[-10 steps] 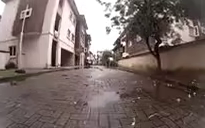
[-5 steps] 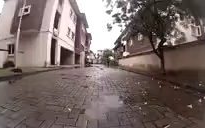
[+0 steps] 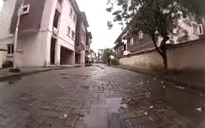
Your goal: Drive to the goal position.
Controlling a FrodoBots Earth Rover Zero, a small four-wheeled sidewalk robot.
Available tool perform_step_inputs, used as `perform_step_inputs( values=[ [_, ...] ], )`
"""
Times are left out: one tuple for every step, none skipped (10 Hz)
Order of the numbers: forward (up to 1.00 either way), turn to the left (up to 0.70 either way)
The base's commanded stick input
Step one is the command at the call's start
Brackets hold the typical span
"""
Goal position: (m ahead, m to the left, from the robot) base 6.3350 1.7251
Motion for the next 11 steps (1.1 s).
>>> perform_step_inputs(
  values=[
    [0.50, 0.00],
    [0.50, 0.00],
    [0.50, 0.00],
    [0.50, 0.00],
    [0.50, 0.00],
    [0.50, 0.00],
    [0.50, 0.00],
    [0.50, 0.00],
    [0.50, 0.00],
    [0.50, 0.00],
    [0.50, 0.00]
  ],
)
